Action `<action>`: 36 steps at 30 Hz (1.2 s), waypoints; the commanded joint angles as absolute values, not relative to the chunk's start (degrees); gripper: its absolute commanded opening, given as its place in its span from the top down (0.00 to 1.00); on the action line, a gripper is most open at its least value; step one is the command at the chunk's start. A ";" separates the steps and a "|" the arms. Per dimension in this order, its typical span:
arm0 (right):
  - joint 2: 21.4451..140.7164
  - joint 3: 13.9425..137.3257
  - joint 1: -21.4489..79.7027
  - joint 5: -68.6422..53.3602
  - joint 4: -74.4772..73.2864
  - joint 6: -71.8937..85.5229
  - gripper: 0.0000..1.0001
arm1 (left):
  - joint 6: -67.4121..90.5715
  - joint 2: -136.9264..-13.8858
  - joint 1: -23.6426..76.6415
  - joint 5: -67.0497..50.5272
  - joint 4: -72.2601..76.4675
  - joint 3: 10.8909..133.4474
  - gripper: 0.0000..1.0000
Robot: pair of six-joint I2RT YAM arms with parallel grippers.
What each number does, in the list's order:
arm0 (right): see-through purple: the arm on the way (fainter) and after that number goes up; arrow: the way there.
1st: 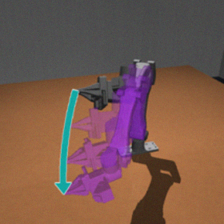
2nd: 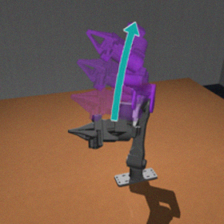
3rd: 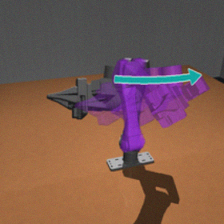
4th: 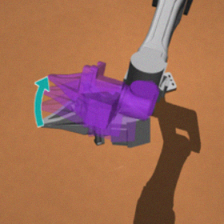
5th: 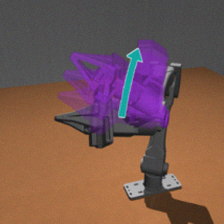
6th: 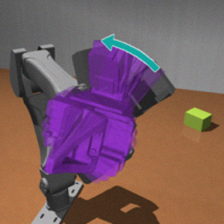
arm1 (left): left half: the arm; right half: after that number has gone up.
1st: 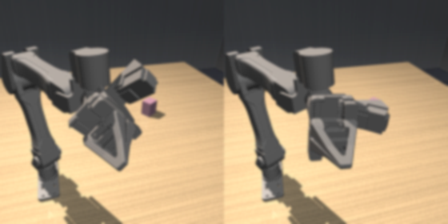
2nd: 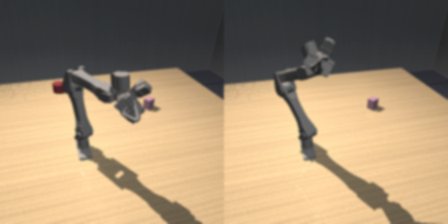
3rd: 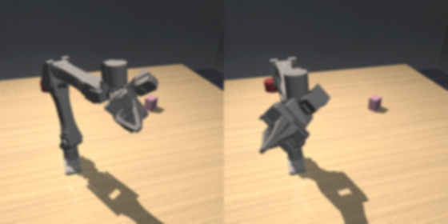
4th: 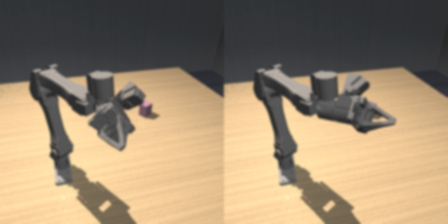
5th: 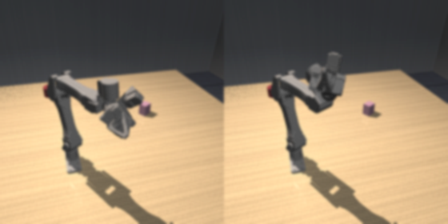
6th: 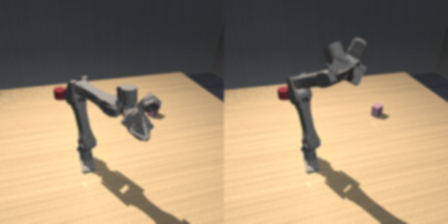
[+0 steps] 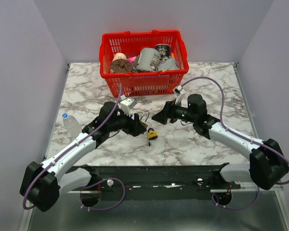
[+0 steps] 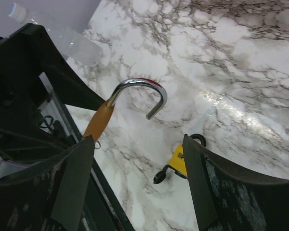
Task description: Unlock with the key
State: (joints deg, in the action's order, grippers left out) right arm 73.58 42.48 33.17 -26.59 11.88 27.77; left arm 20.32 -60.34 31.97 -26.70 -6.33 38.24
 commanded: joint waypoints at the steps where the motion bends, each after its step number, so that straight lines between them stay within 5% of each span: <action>1: 77.59 41.66 33.13 -32.78 23.01 37.69 0.18 | 19.69 -59.68 32.52 -26.19 -2.46 41.22 1.00; 11: 85.86 45.44 35.33 -32.43 29.18 43.77 0.09 | 19.95 -60.12 33.22 -27.86 -1.67 41.13 1.00; 36: 94.22 50.36 37.97 -33.14 35.41 47.72 0.15 | 20.30 -60.73 34.19 -28.83 -1.14 41.04 1.00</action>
State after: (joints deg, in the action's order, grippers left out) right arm 93.78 49.23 37.47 -32.27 31.88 47.13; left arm 20.36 -61.21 33.74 -26.68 -6.09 38.24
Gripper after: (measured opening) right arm 0.856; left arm 0.731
